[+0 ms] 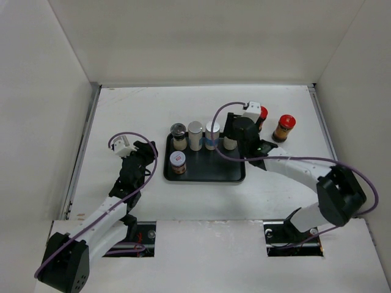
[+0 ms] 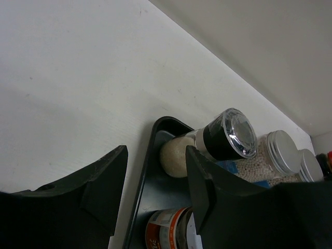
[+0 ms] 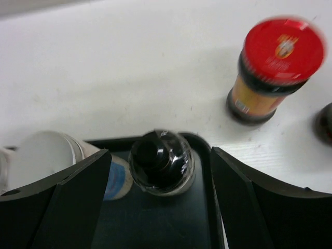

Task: Organize the condiment bottles

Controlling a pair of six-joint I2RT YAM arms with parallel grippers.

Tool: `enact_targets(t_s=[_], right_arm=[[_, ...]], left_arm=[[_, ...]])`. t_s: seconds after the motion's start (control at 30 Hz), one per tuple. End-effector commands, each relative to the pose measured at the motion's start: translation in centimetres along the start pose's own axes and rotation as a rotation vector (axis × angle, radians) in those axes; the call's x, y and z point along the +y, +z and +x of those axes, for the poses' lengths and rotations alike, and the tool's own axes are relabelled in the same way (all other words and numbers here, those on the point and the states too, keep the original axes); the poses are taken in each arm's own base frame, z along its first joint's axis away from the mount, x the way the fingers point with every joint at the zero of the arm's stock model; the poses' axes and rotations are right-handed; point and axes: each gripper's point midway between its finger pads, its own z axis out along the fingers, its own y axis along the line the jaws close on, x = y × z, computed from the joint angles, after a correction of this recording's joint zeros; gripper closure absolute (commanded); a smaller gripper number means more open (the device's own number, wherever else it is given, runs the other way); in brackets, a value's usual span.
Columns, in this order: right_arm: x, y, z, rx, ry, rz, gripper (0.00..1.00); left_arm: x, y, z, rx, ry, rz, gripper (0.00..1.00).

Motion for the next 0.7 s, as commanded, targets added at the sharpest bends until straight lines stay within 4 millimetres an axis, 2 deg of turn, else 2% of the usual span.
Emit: enact_targets(t_s=[0.0, 0.07, 0.17, 0.27, 0.43, 0.67], right_arm=[[-2.4, -1.0, -5.0, -0.114, 0.085, 0.035, 0.16], [-4.7, -0.1, -6.1, -0.134, 0.112, 0.089, 0.16], [-7.6, 2.2, -7.1, -0.137, 0.100, 0.177, 0.11], [-9.1, 4.4, -7.5, -0.122, 0.073, 0.222, 0.04], [-9.2, 7.0, -6.8, -0.066, 0.046, 0.188, 0.02], [-9.3, 10.2, -4.4, -0.010, 0.055, 0.173, 0.06]], left_arm=[[-1.0, 0.0, -0.6, -0.024, -0.027, 0.035, 0.53], [-1.0, 0.1, -0.4, -0.015, -0.024, 0.037, 0.53], [-1.1, 0.0, -0.5, -0.019, -0.026, 0.039, 0.53], [-0.8, 0.1, -0.5, -0.018, -0.025, 0.033, 0.53], [-0.7, 0.0, -0.6, -0.026, -0.025, 0.030, 0.53], [-0.6, 0.3, -0.2, -0.013, -0.018, 0.023, 0.53]])
